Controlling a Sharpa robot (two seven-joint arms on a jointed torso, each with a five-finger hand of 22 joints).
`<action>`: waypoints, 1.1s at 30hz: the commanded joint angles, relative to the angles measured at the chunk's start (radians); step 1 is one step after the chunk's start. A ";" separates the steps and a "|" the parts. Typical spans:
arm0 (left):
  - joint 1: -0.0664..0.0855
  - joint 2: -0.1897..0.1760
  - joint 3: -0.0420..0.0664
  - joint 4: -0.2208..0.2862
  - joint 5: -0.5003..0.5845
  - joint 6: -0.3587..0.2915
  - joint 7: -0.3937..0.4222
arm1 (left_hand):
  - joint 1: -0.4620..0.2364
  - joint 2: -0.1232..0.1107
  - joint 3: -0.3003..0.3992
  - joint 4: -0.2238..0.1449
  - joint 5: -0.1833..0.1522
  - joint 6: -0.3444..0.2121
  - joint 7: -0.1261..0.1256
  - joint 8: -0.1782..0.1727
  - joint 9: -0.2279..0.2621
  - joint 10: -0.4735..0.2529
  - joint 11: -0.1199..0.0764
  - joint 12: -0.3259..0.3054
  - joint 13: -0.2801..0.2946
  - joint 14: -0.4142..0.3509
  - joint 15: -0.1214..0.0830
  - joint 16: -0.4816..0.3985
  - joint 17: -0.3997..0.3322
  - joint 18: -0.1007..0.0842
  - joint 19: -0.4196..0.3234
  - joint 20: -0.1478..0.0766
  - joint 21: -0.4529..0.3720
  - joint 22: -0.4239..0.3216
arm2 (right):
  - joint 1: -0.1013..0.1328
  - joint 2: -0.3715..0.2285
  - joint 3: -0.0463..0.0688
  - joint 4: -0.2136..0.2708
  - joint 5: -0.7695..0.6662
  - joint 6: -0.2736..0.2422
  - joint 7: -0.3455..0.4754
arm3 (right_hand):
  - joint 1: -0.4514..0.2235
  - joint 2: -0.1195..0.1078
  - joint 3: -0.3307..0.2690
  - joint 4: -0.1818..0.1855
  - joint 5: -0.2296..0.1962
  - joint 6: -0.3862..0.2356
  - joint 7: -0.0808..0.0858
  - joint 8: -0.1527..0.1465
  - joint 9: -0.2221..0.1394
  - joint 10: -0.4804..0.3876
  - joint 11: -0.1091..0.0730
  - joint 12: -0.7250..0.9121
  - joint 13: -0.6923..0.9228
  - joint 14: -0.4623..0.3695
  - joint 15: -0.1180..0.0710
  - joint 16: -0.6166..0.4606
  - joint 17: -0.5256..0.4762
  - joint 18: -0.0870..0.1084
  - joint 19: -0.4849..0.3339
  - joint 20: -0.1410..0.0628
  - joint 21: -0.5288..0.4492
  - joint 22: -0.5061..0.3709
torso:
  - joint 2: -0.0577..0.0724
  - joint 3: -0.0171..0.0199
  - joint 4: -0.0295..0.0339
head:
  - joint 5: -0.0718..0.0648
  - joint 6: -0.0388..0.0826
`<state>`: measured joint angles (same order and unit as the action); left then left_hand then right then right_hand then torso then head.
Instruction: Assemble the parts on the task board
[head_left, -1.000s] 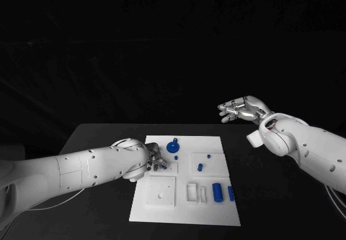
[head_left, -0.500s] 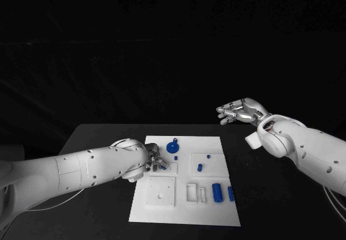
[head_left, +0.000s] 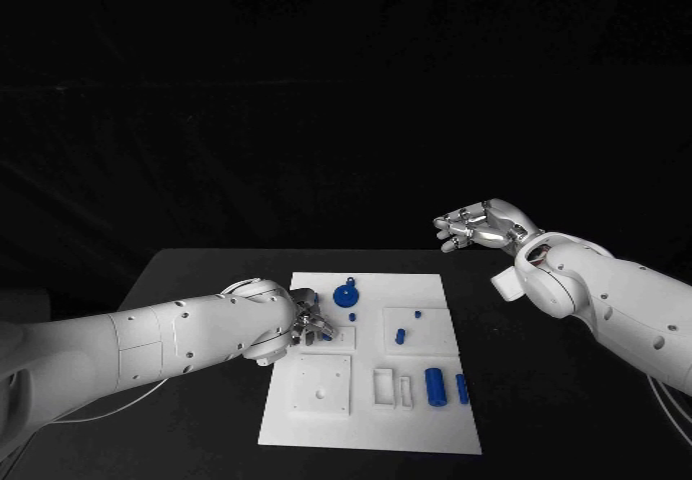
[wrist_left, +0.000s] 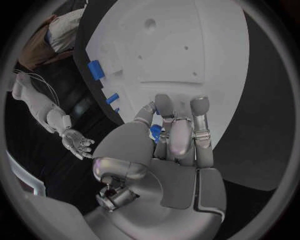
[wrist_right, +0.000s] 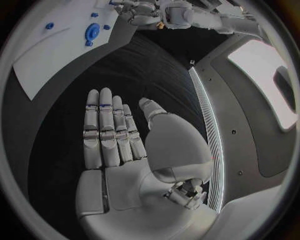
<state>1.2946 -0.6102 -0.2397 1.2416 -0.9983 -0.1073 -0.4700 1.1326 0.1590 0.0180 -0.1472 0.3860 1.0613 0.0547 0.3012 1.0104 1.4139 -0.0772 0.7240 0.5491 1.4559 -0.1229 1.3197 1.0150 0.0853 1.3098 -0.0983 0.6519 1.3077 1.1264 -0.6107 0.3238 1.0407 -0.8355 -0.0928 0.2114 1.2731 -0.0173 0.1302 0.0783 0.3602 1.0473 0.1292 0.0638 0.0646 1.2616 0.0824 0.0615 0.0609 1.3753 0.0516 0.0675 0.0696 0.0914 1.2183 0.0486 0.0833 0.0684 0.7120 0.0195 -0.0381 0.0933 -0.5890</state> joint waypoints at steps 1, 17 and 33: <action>-0.001 0.000 0.000 0.001 -0.003 0.018 0.009 | 0.006 0.008 0.070 -0.070 -0.007 0.084 -0.083 0.004 0.001 -0.008 0.000 -0.005 -0.001 -0.003 0.004 -0.003 -0.001 0.004 0.006 -0.004 -0.003 0.025 | -0.001 0.002 0.000 0.000 -0.009 0.000 0.006 | 0.003 -0.003 0.009 0.001 -0.003 -0.004 0.002 -0.002 -0.001 -0.010 0.000 -0.002 -0.001 -0.008 0.003 -0.005 -0.001 -0.004 -0.005 0.003 -0.006 0.000 | 0.000 0.0001 0.0003 | 0.001 -0.002; -0.001 0.012 0.000 -0.009 0.000 0.019 0.006 | 0.010 0.011 0.065 -0.052 -0.021 0.079 -0.083 0.007 0.004 -0.010 -0.001 -0.002 -0.001 -0.002 0.003 -0.006 -0.002 -0.002 0.010 -0.009 -0.014 0.029 | -0.004 0.005 0.000 -0.001 -0.008 -0.011 0.006 | -0.003 -0.006 0.009 0.001 -0.001 -0.023 0.008 -0.002 -0.002 -0.015 0.003 -0.002 -0.001 -0.011 0.005 -0.005 -0.001 -0.004 -0.009 0.005 -0.006 -0.001 | 0.001 0.0014 -0.0011 | 0.001 -0.009; -0.001 0.021 0.000 -0.009 0.004 0.034 -0.004 | 0.010 0.006 0.061 -0.048 -0.023 0.081 -0.084 0.009 0.000 -0.009 -0.001 -0.003 -0.002 -0.002 0.002 -0.005 0.000 -0.004 0.012 -0.011 -0.017 0.029 | -0.004 0.004 0.000 0.001 0.005 -0.008 0.002 | -0.004 -0.007 0.003 0.000 0.000 -0.029 0.010 -0.002 -0.001 -0.018 0.005 -0.002 -0.001 -0.015 0.006 -0.005 -0.001 -0.003 -0.013 0.007 -0.007 -0.001 | 0.000 0.0004 -0.0004 | 0.004 -0.012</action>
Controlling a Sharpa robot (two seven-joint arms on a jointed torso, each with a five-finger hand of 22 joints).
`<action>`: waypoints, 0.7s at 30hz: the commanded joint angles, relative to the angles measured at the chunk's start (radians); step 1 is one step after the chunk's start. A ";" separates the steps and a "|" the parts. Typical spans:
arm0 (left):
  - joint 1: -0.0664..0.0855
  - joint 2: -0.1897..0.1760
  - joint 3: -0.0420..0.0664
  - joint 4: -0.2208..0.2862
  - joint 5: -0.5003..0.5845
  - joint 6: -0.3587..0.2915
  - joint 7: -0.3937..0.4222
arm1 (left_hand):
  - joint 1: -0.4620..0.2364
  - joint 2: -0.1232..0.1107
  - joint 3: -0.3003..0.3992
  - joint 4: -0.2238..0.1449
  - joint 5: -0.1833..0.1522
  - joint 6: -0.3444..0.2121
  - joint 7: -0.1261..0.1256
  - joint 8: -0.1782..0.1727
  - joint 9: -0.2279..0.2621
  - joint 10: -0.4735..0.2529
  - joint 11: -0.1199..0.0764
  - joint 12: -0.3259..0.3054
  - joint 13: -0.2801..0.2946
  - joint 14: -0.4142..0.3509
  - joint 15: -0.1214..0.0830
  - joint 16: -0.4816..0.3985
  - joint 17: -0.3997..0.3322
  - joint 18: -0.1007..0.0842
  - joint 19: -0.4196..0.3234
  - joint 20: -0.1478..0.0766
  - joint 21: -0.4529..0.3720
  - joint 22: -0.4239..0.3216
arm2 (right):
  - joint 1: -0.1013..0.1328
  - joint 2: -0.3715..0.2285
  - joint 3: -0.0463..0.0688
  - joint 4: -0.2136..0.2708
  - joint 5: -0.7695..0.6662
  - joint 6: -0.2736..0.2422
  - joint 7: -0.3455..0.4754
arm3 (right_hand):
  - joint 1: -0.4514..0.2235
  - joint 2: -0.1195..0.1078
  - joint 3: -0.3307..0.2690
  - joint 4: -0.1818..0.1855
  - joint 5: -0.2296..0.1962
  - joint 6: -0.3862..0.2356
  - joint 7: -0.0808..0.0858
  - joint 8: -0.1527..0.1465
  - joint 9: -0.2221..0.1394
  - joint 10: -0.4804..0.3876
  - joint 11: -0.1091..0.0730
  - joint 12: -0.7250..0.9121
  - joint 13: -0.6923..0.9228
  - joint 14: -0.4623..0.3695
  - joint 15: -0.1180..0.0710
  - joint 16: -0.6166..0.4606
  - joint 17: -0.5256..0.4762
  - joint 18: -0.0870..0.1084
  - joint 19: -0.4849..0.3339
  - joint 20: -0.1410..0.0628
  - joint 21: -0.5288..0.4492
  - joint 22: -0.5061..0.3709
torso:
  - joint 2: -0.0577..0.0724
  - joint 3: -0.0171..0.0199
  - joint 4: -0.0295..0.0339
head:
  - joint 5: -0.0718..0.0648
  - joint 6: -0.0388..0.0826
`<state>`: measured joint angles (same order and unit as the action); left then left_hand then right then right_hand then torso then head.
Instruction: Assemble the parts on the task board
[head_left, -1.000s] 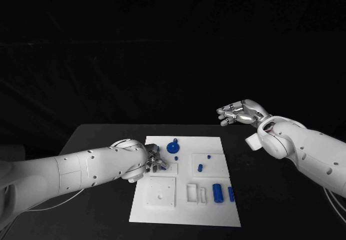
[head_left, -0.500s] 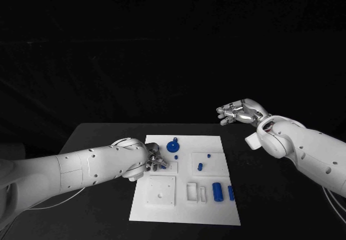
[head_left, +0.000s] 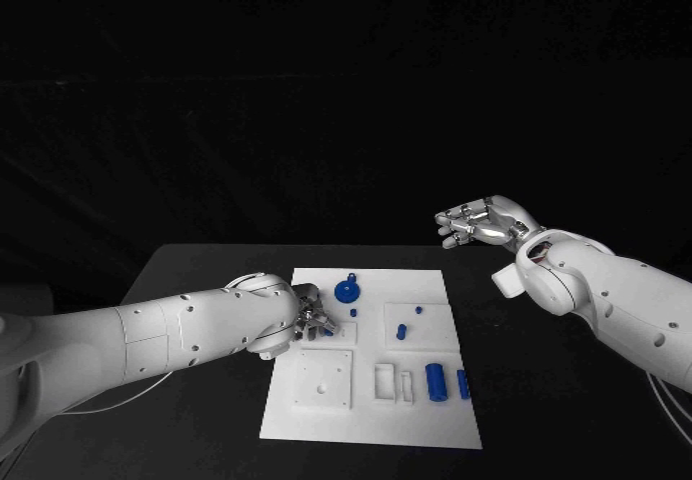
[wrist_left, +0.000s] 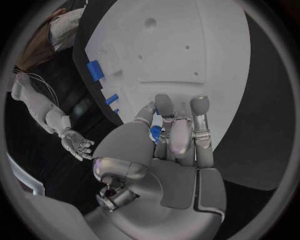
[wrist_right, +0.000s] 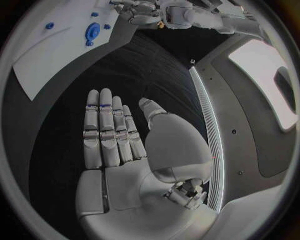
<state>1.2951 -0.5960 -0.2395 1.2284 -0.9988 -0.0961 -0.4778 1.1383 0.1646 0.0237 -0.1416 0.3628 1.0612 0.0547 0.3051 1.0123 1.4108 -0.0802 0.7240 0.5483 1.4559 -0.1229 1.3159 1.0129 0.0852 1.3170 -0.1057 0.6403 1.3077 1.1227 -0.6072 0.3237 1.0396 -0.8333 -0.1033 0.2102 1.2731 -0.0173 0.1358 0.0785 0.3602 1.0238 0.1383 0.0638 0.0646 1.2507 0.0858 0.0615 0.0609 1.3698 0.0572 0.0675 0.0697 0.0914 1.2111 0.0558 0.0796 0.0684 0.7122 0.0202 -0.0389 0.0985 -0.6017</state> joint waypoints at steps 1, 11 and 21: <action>-0.001 0.008 0.000 0.004 0.004 0.021 0.004 | 0.003 -0.001 0.054 -0.053 -0.001 0.082 -0.084 0.005 -0.002 -0.006 0.002 -0.003 -0.002 -0.002 0.002 -0.001 0.002 -0.004 0.004 -0.003 -0.006 0.029 | 0.000 0.001 0.000 0.002 0.003 0.002 0.004 | -0.004 -0.007 -0.003 0.000 0.000 -0.006 0.001 -0.002 -0.001 -0.007 0.002 -0.002 -0.001 -0.009 0.001 -0.005 -0.001 -0.003 -0.006 0.000 -0.003 -0.001 | 0.000 0.0000 0.0003 | -0.001 0.001; -0.001 0.012 0.000 0.002 0.011 -0.001 0.006 | 0.006 -0.020 -0.004 0.017 -0.087 0.082 -0.093 0.026 0.024 -0.003 -0.002 -0.003 -0.003 -0.002 -0.001 -0.002 0.003 -0.010 0.008 -0.010 -0.008 0.030 | -0.002 0.004 0.000 0.001 0.005 0.003 0.004 | -0.005 -0.005 -0.012 -0.001 0.000 -0.007 0.001 -0.002 -0.001 -0.011 0.003 -0.002 -0.001 -0.013 0.002 -0.005 -0.001 -0.003 -0.010 0.002 -0.004 -0.001 | 0.000 0.0013 0.0006 | 0.001 0.001; -0.001 0.018 0.000 -0.002 0.012 0.003 -0.005 | -0.001 -0.033 -0.027 0.074 -0.092 0.081 -0.094 0.028 0.034 -0.002 -0.002 -0.001 -0.004 -0.002 -0.003 -0.002 0.004 -0.014 0.010 -0.014 -0.007 0.031 | -0.005 0.002 0.000 0.006 0.022 0.007 0.003 | -0.005 0.000 -0.026 -0.002 -0.003 -0.010 0.002 -0.002 -0.001 -0.018 0.005 -0.002 -0.001 -0.020 0.005 -0.005 -0.001 -0.004 -0.018 0.005 -0.005 -0.001 | 0.000 -0.0012 -0.0005 | 0.001 0.001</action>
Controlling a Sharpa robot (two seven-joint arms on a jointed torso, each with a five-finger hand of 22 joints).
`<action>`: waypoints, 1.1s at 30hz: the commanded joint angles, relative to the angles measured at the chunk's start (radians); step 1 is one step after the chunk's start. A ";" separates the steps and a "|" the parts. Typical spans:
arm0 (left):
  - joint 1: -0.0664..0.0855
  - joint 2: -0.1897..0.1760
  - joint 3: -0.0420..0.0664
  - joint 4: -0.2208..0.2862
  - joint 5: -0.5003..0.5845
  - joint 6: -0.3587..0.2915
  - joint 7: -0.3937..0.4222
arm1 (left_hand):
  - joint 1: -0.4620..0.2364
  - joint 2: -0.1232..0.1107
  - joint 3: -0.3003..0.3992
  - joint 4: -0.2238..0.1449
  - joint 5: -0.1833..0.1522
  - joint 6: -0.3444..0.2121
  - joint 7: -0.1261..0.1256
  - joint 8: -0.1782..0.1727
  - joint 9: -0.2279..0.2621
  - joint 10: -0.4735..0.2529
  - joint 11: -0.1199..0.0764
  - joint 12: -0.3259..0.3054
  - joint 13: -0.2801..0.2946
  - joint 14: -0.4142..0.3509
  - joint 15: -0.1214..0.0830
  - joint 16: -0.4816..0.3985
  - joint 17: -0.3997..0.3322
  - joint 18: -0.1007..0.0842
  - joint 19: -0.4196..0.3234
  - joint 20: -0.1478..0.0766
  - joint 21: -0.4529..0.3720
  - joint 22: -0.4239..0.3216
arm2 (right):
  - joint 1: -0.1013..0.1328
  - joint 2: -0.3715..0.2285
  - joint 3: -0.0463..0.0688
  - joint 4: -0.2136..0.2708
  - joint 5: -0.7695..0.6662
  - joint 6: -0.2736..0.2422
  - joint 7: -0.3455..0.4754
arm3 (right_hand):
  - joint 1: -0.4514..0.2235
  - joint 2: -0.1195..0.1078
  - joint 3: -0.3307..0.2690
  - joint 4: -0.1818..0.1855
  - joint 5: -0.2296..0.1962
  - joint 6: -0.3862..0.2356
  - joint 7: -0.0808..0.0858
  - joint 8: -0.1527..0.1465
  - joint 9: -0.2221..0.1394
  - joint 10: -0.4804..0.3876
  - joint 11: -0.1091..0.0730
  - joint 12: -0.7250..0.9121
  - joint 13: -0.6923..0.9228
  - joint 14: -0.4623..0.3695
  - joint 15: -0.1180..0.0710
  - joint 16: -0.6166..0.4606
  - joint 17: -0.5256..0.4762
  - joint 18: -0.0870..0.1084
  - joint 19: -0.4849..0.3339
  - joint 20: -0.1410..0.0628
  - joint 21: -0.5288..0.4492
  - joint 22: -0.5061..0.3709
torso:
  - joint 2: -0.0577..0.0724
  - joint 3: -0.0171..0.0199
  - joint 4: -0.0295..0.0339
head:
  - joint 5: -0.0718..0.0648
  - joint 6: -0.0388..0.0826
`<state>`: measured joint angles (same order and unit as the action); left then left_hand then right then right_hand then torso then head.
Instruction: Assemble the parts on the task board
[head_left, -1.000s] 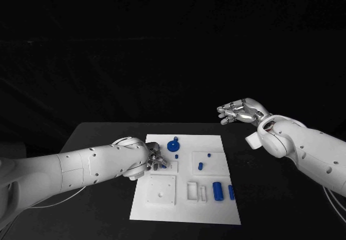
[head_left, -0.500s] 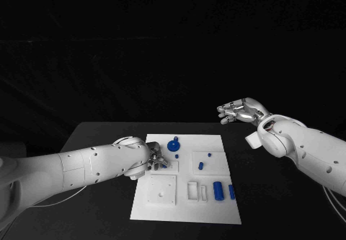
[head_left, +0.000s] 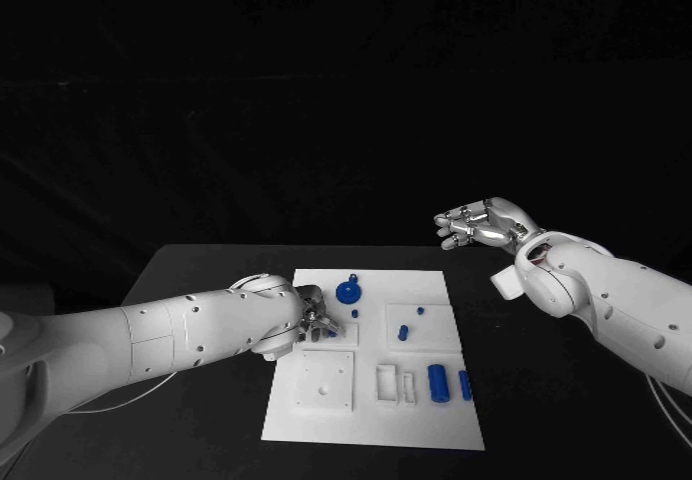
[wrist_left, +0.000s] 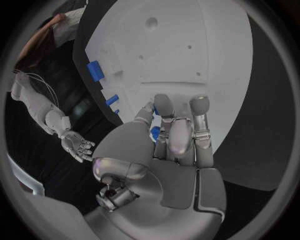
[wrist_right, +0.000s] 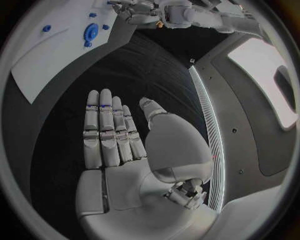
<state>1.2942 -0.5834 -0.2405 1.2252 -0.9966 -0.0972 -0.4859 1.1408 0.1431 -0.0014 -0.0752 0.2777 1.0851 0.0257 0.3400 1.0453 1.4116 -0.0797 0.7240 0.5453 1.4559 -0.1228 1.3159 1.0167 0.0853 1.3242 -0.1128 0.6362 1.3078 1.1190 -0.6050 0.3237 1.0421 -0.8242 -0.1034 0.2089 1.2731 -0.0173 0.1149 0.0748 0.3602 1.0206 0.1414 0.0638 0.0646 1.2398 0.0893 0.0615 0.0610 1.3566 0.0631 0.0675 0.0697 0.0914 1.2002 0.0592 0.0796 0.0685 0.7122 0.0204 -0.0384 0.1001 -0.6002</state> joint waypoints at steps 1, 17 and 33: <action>0.000 0.006 0.001 0.001 0.010 0.006 0.002 | -0.004 -0.013 -0.003 0.012 -0.008 0.058 -0.065 -0.006 0.002 -0.002 -0.003 -0.001 -0.001 -0.002 -0.003 -0.002 0.001 -0.015 0.002 -0.007 -0.002 0.030 | -0.001 -0.001 0.000 0.005 0.013 0.007 0.005 | -0.005 0.000 -0.006 0.002 -0.003 -0.007 -0.001 -0.002 -0.001 -0.007 0.002 -0.002 -0.001 -0.007 -0.001 -0.005 -0.001 -0.004 -0.007 0.001 -0.005 -0.001 | 0.000 -0.0014 -0.0011 | 0.000 0.000; 0.000 0.007 0.001 -0.009 0.007 0.018 -0.015 | -0.015 -0.037 -0.029 0.056 -0.021 0.059 -0.065 -0.004 0.008 -0.004 -0.003 0.002 -0.002 -0.002 -0.004 -0.002 0.000 -0.018 0.002 -0.010 -0.004 0.030 | -0.005 -0.007 0.000 0.026 0.015 -0.002 0.014 | -0.002 0.003 -0.008 0.000 -0.002 -0.007 0.000 -0.002 -0.002 -0.011 0.003 -0.002 -0.001 -0.010 0.000 -0.005 0.000 -0.003 -0.011 0.003 -0.005 -0.001 | 0.000 -0.0021 0.0006 | -0.004 -0.003; 0.000 0.000 0.001 -0.011 0.006 0.024 -0.016 | -0.033 -0.067 -0.062 0.082 -0.205 0.068 -0.064 0.005 0.022 -0.003 -0.002 0.004 -0.002 -0.002 -0.003 0.000 0.002 -0.016 0.003 -0.008 -0.003 0.030 | -0.008 -0.009 0.000 0.025 0.015 -0.004 0.014 | 0.002 0.003 -0.008 -0.004 -0.005 -0.009 0.001 -0.002 -0.002 -0.016 0.004 -0.002 -0.001 -0.016 0.002 -0.005 0.000 -0.004 -0.016 0.005 -0.006 -0.001 | 0.000 -0.0017 0.0007 | -0.007 -0.004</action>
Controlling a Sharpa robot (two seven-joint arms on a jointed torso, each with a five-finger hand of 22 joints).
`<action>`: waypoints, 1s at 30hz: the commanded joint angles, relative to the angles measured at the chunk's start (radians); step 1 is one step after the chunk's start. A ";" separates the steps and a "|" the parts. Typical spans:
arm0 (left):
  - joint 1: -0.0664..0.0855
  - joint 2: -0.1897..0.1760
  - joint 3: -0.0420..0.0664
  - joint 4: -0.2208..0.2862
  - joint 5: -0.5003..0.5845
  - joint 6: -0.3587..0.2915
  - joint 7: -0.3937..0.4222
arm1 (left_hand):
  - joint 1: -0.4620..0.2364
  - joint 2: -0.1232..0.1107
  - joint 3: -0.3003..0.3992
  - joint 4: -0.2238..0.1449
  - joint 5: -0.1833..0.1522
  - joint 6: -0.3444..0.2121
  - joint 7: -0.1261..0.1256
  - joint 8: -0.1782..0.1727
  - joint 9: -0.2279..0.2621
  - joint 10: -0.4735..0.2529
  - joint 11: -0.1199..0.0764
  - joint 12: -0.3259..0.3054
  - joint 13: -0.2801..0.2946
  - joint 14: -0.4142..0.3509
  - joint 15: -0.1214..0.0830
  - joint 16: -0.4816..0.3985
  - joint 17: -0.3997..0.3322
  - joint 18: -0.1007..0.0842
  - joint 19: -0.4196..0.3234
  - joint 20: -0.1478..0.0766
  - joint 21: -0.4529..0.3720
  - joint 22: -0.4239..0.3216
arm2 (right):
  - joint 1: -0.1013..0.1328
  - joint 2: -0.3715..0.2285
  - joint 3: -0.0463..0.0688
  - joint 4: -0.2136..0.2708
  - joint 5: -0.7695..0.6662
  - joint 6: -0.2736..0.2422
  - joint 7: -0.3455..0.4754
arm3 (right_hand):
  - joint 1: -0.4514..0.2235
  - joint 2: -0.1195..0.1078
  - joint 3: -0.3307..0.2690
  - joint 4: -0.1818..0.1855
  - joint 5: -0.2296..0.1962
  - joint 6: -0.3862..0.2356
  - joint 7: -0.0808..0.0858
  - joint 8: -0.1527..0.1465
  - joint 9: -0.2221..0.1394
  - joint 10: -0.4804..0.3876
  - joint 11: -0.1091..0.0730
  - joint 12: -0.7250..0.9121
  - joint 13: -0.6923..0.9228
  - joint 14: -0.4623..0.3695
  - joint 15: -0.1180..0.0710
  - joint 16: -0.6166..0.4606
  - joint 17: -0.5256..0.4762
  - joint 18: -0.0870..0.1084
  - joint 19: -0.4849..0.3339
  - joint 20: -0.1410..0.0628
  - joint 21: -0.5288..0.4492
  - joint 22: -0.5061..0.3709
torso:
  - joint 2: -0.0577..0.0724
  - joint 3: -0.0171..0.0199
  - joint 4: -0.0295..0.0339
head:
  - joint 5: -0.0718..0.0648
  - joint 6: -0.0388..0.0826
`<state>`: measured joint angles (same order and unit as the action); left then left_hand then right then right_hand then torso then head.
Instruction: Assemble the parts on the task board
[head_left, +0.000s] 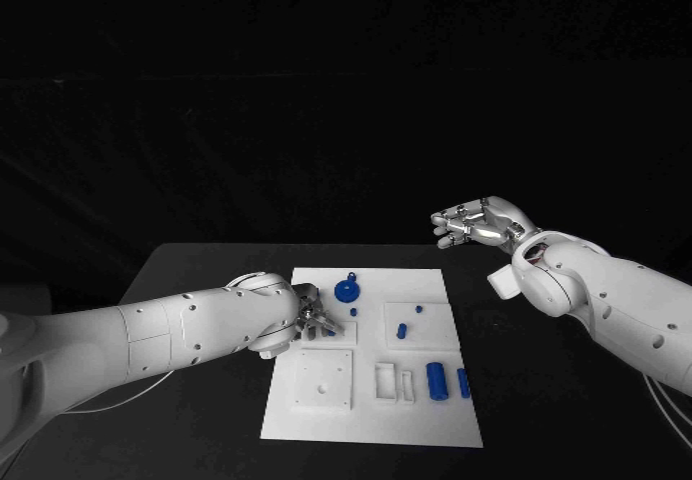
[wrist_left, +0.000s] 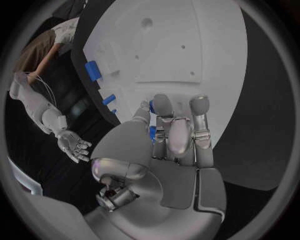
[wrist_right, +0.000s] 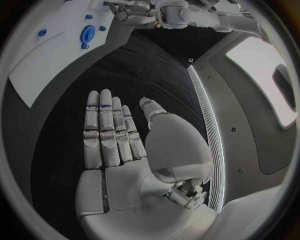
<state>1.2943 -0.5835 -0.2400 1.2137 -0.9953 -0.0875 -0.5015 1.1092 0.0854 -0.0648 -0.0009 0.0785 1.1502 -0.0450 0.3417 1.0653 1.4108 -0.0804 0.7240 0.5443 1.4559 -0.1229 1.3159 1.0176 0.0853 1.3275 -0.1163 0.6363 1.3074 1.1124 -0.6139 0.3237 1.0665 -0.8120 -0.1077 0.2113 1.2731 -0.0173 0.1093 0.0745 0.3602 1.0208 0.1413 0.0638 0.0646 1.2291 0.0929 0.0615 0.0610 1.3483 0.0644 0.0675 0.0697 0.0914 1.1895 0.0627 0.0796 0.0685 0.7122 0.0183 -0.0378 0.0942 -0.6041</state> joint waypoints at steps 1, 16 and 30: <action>0.000 0.000 0.000 0.000 0.005 0.014 -0.001 | -0.002 -0.010 0.001 0.010 -0.009 0.003 0.007 0.004 0.002 -0.002 -0.001 0.004 -0.001 -0.002 -0.003 0.000 0.001 -0.016 -0.001 -0.005 -0.004 0.031 | -0.001 -0.001 0.000 0.000 0.003 0.000 0.011 | 0.002 0.003 -0.003 -0.003 -0.005 -0.009 0.001 -0.002 -0.002 -0.006 0.001 -0.002 -0.001 -0.008 0.001 -0.005 0.000 -0.003 -0.006 0.001 -0.006 -0.001 | 0.000 0.0005 0.0000 | -0.001 -0.001; 0.000 -0.005 0.000 -0.001 0.007 0.002 -0.001 | -0.019 -0.040 -0.009 0.053 -0.030 0.006 0.008 0.004 0.009 0.000 -0.001 0.000 -0.002 -0.002 -0.005 0.000 0.003 -0.021 -0.002 -0.010 -0.006 0.031 | -0.006 -0.003 0.000 -0.003 0.005 -0.001 0.012 | 0.004 0.002 0.000 -0.007 -0.005 -0.011 0.002 -0.002 -0.002 -0.010 0.002 -0.003 -0.001 -0.012 0.002 -0.005 0.000 -0.003 -0.009 0.003 -0.006 -0.002 | 0.000 0.0003 -0.0001 | -0.004 0.003; -0.001 -0.012 0.002 0.007 0.012 -0.013 0.015 | -0.042 -0.086 0.002 0.092 -0.030 0.009 0.008 -0.006 0.013 0.003 -0.002 -0.009 0.000 -0.003 -0.007 -0.005 0.001 -0.029 -0.003 -0.018 -0.011 0.030 | -0.011 -0.002 0.000 -0.007 0.008 -0.001 0.013 | 0.006 0.001 0.004 -0.010 -0.002 -0.013 0.002 -0.002 -0.002 -0.011 0.002 -0.002 -0.001 -0.014 0.003 -0.005 0.000 -0.003 -0.011 0.003 -0.006 -0.001 | 0.000 0.0005 0.0005 | -0.004 0.002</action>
<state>1.2938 -0.5957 -0.2388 1.2176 -0.9912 -0.0909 -0.5010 1.0668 0.0017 -0.0609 0.0917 0.0532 1.1546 -0.0405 0.3417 1.0771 1.4112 -0.0800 0.7201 0.5432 1.4521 -0.1267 1.3159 1.0204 0.0699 1.3238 -0.1273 0.6281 1.3079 1.1027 -0.6171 0.3237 1.0586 -0.8089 -0.1105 0.2120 1.2731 -0.0173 0.1121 0.0716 0.3602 1.0137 0.1412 0.0638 0.0646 1.2256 0.0965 0.0615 0.0610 1.3410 0.0646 0.0675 0.0698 0.0915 1.1860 0.0663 0.0796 0.0685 0.7123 0.0185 -0.0379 0.0900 -0.6022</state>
